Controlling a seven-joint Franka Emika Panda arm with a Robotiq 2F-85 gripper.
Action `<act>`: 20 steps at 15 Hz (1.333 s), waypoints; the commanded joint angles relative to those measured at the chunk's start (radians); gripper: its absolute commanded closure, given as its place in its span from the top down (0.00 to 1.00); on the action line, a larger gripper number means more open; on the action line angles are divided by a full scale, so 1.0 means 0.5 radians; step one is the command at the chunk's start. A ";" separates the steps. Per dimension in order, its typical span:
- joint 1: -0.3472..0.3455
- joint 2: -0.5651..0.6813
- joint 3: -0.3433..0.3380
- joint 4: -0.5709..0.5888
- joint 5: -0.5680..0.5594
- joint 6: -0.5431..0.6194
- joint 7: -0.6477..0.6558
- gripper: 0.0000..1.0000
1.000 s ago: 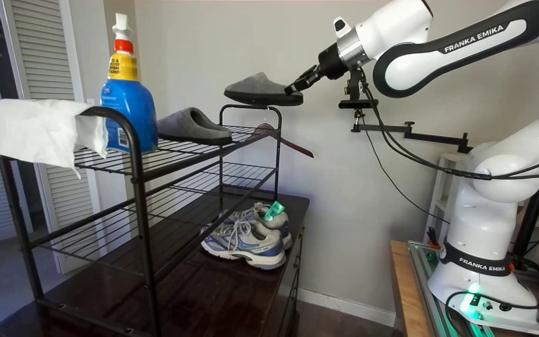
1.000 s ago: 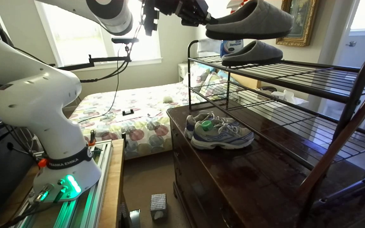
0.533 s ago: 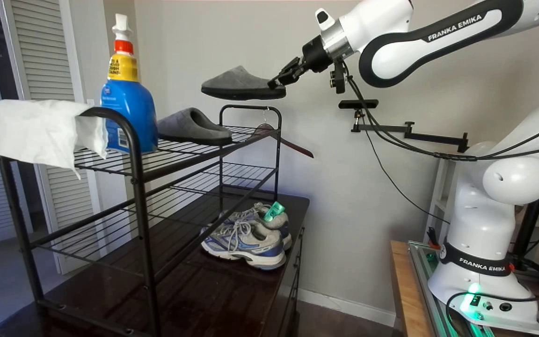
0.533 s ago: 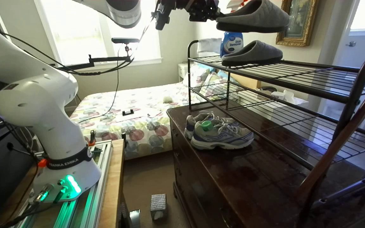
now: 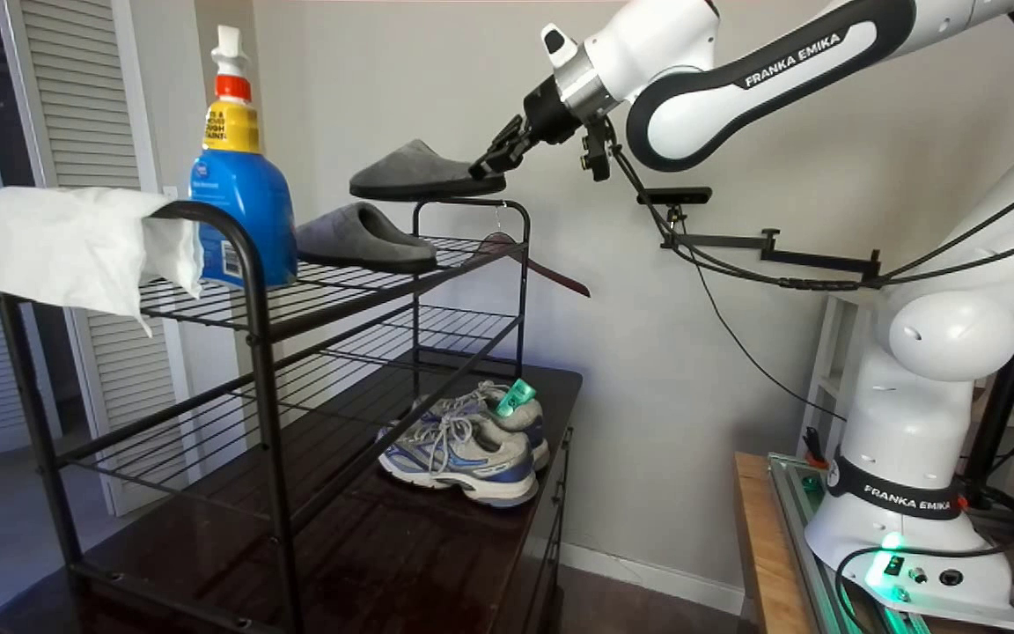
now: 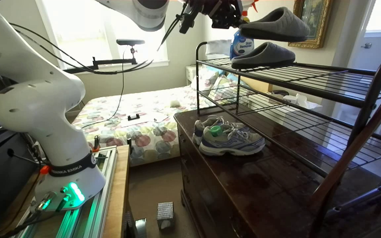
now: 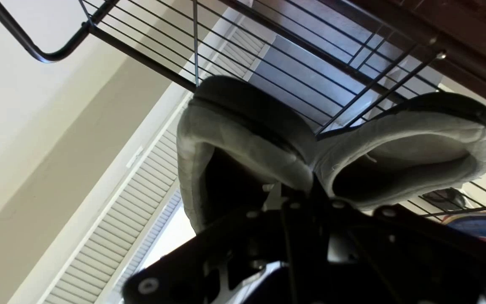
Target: Move the bed slippers to the top shelf of the shoe rack
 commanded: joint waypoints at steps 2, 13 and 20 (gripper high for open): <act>0.160 0.209 -0.056 0.244 -0.100 -0.156 0.022 0.01; -0.133 0.338 0.183 0.507 -0.286 -0.291 0.287 0.01; -0.025 0.444 0.151 0.621 -0.440 -0.628 0.355 0.01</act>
